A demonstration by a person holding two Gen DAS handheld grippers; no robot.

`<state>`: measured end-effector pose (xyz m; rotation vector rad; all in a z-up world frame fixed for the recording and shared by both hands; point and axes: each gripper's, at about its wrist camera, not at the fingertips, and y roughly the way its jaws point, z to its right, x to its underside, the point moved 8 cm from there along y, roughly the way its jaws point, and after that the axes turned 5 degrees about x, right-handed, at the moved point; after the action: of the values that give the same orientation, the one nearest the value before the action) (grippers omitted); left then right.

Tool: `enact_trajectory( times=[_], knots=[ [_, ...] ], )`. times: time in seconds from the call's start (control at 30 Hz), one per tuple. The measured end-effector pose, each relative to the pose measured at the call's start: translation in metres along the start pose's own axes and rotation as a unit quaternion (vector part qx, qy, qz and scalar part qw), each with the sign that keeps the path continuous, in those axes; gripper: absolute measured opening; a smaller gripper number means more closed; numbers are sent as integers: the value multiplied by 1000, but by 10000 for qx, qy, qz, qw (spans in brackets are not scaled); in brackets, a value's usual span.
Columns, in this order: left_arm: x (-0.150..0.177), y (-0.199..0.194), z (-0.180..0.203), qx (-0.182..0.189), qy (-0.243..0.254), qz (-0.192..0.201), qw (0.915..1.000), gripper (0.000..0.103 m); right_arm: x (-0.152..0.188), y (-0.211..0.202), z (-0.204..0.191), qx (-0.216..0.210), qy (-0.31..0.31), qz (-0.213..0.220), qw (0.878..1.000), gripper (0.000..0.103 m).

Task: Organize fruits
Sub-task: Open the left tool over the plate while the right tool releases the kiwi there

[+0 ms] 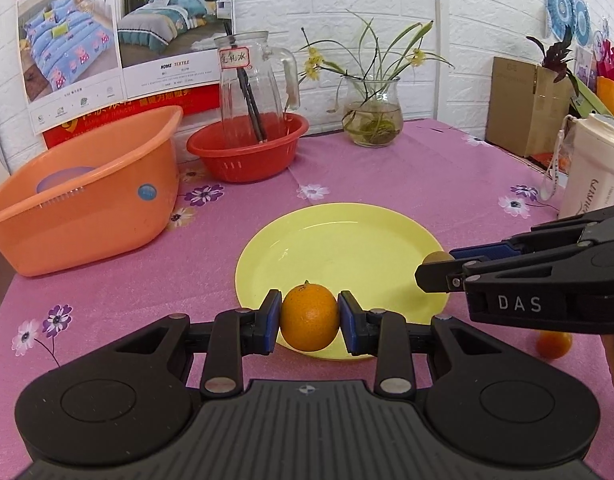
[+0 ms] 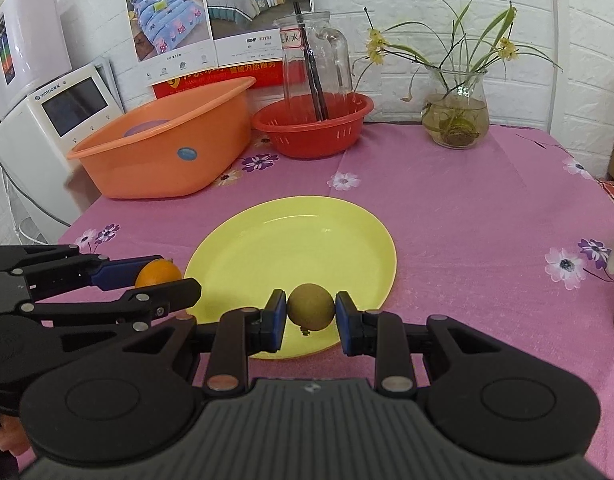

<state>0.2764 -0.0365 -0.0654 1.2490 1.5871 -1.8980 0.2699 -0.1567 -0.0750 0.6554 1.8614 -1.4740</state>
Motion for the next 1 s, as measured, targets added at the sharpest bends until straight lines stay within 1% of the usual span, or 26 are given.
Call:
enact_trajectory(
  times=[0.33,0.6,0.8,1.0],
  knots=[
    [-1,15,-5,40,-4,-57,10000,29,5,21,-3,-67,-12,-219,9997,79],
    [3,27,-8,120,-142,-202,9996,29,6,27,-1,-29,-17,-282,9996,79],
    [4,31,-7,156,-120,-244,9995,29,7,30,-1,-65,40,-342,9994,79],
    [5,36,-6,183,-96,-292,9994,29,6,28,2,-50,100,-296,9995,80]
  ],
)
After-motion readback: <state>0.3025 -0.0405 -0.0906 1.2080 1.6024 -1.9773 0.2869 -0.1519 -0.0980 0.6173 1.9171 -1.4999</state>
